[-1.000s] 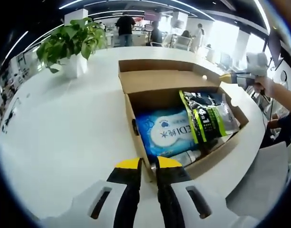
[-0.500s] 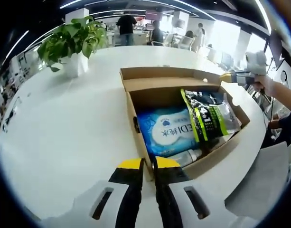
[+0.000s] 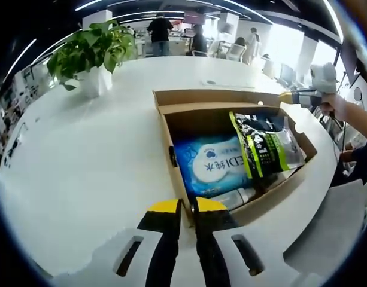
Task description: Operate the shoe box by opening the lid, removing the specified soft item, and placing it in the target area until the item is outside and the box remains undamaged.
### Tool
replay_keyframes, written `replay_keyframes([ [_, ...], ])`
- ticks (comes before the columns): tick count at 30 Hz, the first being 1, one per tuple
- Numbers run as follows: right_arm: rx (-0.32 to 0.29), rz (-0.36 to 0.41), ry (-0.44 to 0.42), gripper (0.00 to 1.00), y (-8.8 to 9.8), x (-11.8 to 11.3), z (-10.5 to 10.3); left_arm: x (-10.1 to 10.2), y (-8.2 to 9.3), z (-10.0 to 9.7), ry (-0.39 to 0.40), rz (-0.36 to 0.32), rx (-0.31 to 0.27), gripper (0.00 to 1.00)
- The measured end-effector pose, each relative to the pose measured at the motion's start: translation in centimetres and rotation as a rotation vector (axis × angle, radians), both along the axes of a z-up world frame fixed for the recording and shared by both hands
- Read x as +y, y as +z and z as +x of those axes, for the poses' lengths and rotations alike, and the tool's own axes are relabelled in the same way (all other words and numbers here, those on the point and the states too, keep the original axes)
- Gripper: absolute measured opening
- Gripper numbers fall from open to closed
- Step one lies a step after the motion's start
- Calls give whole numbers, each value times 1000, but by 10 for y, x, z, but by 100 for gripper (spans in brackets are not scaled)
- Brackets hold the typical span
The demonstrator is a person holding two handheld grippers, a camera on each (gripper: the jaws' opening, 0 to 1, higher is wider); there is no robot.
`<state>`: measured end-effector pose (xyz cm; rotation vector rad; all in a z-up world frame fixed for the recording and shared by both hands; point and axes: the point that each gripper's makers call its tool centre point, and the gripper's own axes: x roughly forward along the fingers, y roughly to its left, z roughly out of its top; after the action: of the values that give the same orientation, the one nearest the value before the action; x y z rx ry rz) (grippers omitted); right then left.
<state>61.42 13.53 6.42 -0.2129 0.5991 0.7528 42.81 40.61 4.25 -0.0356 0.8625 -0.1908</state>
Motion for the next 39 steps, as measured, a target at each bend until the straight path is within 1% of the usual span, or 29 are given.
replay_keyframes([
  [6,17,12,-17,2,2,0,-1,-1,0,0,-5,7,4,6],
  [11,9,15,-21,4,4,0,-5,0,4,0,-21,14,-1,6],
  [14,-2,13,-19,4,5,-1,-7,1,11,3,-24,18,-16,6],
  [18,-3,31,-20,7,11,-3,-10,-2,18,8,-35,15,-29,9],
  [23,-1,43,-5,11,19,-5,-18,-11,23,18,-64,16,-43,13],
  [26,-1,57,8,11,25,-3,-25,-17,24,23,-86,16,-47,14],
  [29,1,62,28,14,28,0,-34,-26,23,29,-113,7,-46,15],
  [31,9,65,36,17,29,2,-39,-31,22,32,-131,2,-43,16],
  [34,17,60,52,18,28,3,-47,-38,20,35,-153,-15,-36,17],
  [37,33,57,71,24,25,7,-56,-45,16,38,-177,-24,-26,18],
  [39,28,50,92,24,25,9,-61,-51,12,38,-203,-35,-9,20],
])
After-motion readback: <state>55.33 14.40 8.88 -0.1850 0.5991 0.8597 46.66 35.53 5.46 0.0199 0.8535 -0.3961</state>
